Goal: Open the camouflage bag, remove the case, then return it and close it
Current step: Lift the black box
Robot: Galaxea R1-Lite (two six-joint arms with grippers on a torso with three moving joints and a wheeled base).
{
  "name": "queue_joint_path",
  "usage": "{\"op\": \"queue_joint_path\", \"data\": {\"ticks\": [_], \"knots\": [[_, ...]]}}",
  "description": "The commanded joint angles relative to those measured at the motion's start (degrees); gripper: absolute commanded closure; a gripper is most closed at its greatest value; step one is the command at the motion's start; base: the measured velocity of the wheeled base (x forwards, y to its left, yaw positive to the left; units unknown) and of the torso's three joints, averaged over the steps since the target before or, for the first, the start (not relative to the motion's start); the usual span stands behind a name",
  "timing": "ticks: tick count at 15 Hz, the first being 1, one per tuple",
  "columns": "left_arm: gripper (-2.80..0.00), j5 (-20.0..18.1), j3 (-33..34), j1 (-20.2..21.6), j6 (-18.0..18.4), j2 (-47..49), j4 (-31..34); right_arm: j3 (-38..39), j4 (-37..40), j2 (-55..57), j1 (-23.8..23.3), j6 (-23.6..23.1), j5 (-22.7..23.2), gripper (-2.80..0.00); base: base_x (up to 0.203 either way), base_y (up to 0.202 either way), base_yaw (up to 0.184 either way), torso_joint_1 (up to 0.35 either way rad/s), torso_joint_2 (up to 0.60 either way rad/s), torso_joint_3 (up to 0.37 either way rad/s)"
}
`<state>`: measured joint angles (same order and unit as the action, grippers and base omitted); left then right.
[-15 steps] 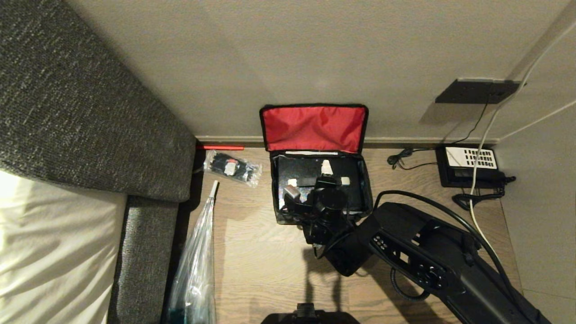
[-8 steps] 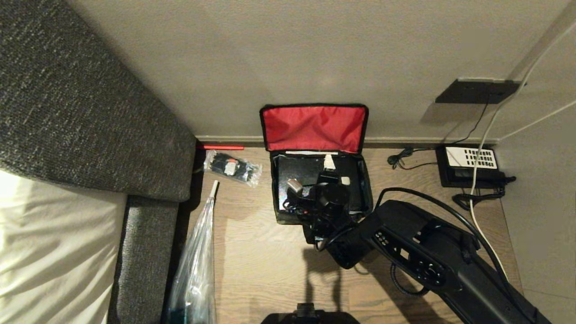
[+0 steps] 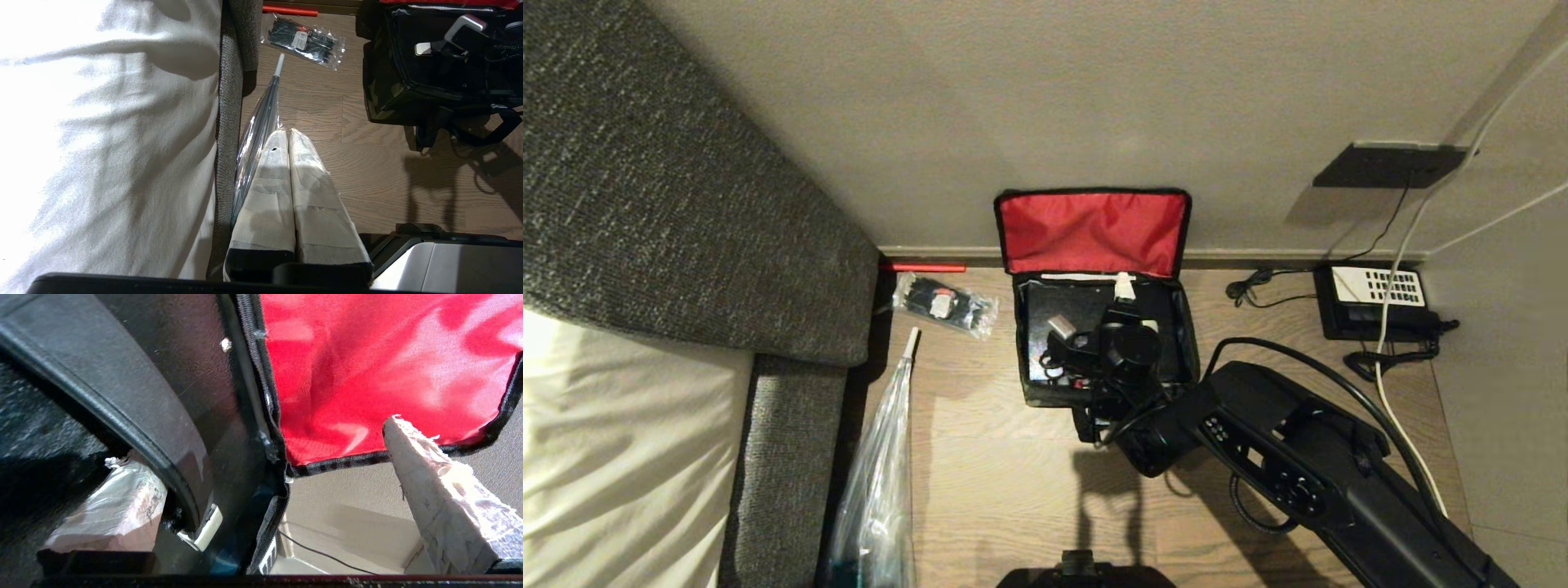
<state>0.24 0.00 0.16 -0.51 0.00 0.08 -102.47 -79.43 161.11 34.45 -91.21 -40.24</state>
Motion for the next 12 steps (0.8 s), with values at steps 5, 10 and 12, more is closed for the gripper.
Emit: {"op": "queue_joint_path", "data": {"ticks": [5, 10, 12], "knots": [[0.00, 0.02, 0.00, 0.02, -0.02, 0.00, 0.00, -0.20, -0.46, 0.79, -0.17, 0.42, 0.43, -2.80, 0.000, 0.000, 0.000, 0.000, 0.00, 0.000], [0.00, 0.02, 0.00, 0.02, -0.02, 0.00, 0.00, -0.10, 0.06, 0.79, -0.17, 0.33, 1.38, 0.00, 0.000, 0.000, 0.000, 0.000, 0.00, 0.000], [0.00, 0.02, 0.00, 0.02, -0.02, 0.00, 0.00, 0.52, -0.02, 0.70, -0.17, 0.51, 1.31, 0.00, 0.000, 0.000, 0.000, 0.000, 0.00, 0.000]]}}
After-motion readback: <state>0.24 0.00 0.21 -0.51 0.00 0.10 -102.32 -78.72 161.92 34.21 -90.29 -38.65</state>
